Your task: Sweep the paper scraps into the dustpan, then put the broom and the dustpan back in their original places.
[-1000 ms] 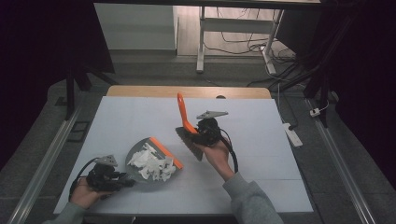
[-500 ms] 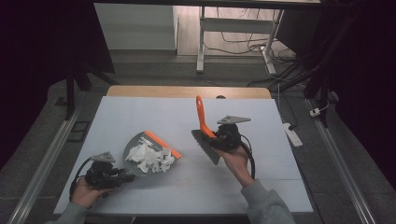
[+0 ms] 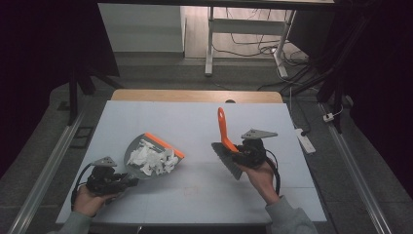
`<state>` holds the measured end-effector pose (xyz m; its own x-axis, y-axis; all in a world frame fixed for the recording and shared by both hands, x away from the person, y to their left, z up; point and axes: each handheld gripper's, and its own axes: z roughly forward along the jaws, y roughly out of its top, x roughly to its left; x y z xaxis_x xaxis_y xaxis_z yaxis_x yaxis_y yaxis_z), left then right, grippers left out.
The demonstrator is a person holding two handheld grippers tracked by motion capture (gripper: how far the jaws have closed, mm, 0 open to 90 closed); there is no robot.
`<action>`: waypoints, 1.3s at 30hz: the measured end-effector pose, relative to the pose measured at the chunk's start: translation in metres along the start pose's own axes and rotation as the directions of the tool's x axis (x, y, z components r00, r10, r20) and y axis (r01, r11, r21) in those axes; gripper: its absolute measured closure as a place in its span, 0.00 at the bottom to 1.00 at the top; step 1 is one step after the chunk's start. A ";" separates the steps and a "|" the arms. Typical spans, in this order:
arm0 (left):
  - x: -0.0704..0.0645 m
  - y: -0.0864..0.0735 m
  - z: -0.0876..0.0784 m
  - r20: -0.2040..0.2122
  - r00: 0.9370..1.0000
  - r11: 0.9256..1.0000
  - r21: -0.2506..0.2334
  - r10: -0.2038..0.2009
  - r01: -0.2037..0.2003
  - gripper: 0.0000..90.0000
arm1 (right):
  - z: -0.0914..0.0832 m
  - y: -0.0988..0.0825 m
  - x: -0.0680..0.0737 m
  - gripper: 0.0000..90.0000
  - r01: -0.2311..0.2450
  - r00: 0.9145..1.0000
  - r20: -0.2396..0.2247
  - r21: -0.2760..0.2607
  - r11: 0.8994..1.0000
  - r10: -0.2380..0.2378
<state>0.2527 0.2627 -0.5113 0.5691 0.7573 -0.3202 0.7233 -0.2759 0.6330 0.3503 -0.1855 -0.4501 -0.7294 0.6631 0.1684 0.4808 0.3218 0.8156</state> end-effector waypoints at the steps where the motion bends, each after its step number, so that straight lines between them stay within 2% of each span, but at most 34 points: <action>1: 0.000 0.000 0.000 -0.003 1.000 1.000 -0.002 -0.002 0.002 0.69 | -0.002 -0.002 -0.001 0.78 -0.002 1.000 0.000 0.002 1.000 0.002; 15: 0.003 0.002 -0.003 -0.031 0.999 0.999 -0.029 -0.034 0.033 0.69 | -0.025 -0.020 -0.009 0.78 -0.017 1.000 0.005 0.013 1.000 0.017; 29: 0.004 0.003 -0.004 -0.056 0.996 0.996 -0.050 -0.072 0.070 0.69 | -0.038 -0.033 -0.017 0.78 -0.039 0.999 -0.017 0.044 0.998 0.040; 39: 0.000 0.004 -0.002 -0.088 0.991 0.994 -0.063 -0.100 0.095 0.69 | -0.044 -0.039 -0.020 0.78 -0.057 0.997 -0.050 0.059 0.997 0.060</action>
<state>0.2548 0.2631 -0.5069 0.4575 0.8300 -0.3190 0.7479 -0.1651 0.6430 0.3248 -0.2413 -0.4612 -0.7225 0.6468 0.2441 0.5495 0.3231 0.7705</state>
